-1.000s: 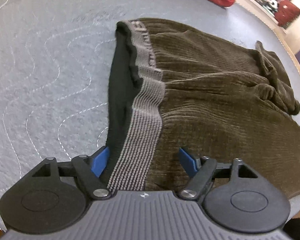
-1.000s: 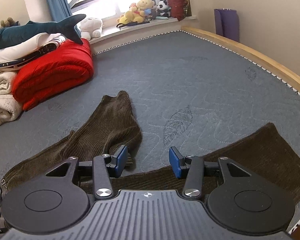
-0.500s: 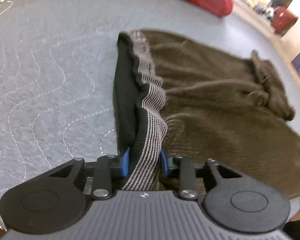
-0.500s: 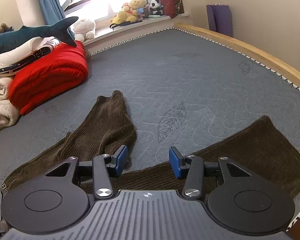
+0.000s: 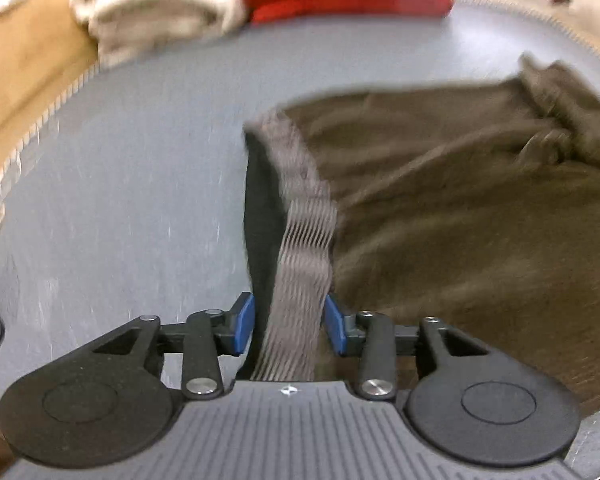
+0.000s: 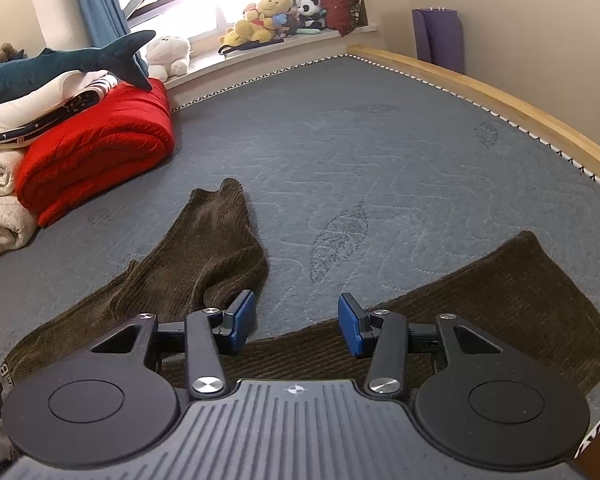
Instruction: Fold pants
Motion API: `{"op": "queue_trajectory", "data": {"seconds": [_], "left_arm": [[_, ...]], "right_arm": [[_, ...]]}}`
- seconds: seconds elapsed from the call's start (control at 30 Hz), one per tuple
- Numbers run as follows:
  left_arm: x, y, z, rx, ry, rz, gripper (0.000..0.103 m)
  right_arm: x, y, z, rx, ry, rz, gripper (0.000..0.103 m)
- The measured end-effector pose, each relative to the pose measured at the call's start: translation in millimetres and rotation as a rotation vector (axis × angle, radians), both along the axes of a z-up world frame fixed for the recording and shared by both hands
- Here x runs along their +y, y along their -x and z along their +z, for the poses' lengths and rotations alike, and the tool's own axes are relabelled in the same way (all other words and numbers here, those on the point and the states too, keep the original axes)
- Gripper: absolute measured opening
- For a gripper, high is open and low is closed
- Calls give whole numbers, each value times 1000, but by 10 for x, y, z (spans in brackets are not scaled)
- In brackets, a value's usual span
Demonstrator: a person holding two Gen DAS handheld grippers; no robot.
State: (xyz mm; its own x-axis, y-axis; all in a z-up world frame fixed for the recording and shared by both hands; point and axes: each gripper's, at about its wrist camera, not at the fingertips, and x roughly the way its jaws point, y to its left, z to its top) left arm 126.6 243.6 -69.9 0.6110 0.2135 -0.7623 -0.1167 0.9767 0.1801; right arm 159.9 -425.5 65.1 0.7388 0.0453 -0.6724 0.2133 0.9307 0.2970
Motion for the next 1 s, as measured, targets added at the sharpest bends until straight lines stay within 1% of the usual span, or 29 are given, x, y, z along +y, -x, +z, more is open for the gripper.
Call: {"op": "queue_trajectory", "data": {"seconds": [0.07, 0.1, 0.17, 0.2, 0.27, 0.3, 0.33, 0.4, 0.43, 0.47, 0.5, 0.53, 0.57, 0.6, 0.63, 0.67, 0.7, 0.73, 0.77, 0.8, 0.83, 0.87, 0.93, 1.0], "left_arm": [[-54, 71, 60, -58, 31, -59, 46], [-80, 75, 66, -61, 55, -101, 46], [-171, 64, 34, -26, 100, -193, 46], [-225, 31, -16, 20, 109, -235, 46], [-344, -92, -212, 190, 110, -300, 46], [-408, -125, -280, 226, 91, -311, 48], [-432, -138, -279, 207, 88, -297, 50], [-465, -120, -282, 167, 102, -254, 50], [-509, -90, -270, 131, 85, -252, 50], [-566, -38, -236, 71, 68, -257, 50], [-625, 21, -198, 11, 67, -266, 51], [-669, 69, -182, -20, 93, -279, 56], [-714, 85, -202, -23, 147, -298, 64], [-779, 75, -265, 4, 194, -322, 67], [-867, 64, -372, 66, 203, -350, 69], [-988, 81, -466, 92, 141, -371, 71], [-1085, 137, -453, 41, 75, -394, 71], [-1172, 139, -444, 40, 34, -398, 65], [-1216, 130, -406, 42, 44, -379, 51], [-1242, 120, -362, 36, 78, -357, 45], [-1289, 121, -296, 20, 117, -347, 43], [-1375, 119, -226, -11, 135, -351, 43], [-1638, 74, -109, -65, 129, -385, 43], [-1942, -40, -11, -89, 142, -425, 43]], "right_arm": [[-11, 13, -26, -1, 24, 8, 48], [-19, 14, -42, 3, 36, 12, 48], [-49, 26, -78, 9, 52, 18, 48], [-68, 30, -95, 12, 55, 20, 48], [-105, 31, -129, 26, 65, 25, 48], [-119, 38, -135, 24, 71, 25, 48], [-129, 46, -140, 24, 76, 25, 48], [-158, 66, -156, 28, 81, 23, 48], [-181, 83, -159, 25, 77, 20, 48], [-205, 102, -162, 21, 71, 17, 48], [-225, 119, -167, 19, 66, 14, 48], [-249, 141, -175, 17, 61, 10, 48], [-266, 159, -185, 14, 58, 9, 48], [-288, 175, -195, 9, 57, 11, 48], [-309, 186, -206, 6, 59, 14, 48], [-337, 194, -224, 4, 62, 18, 48], [-360, 198, -243, 1, 63, 22, 48], [-389, 202, -265, -2, 60, 27, 43], [-420, 208, -291, -8, 58, 29, 38], [-449, 206, -315, -10, 57, 29, 27], [-478, 204, -336, -15, 54, 29, 22], [-509, 196, -364, -23, 46, 28, 21], [-548, 152, -415, -22, 33, 34, 20], [-584, 88, -453, -35, 3, 42, 20]]}}
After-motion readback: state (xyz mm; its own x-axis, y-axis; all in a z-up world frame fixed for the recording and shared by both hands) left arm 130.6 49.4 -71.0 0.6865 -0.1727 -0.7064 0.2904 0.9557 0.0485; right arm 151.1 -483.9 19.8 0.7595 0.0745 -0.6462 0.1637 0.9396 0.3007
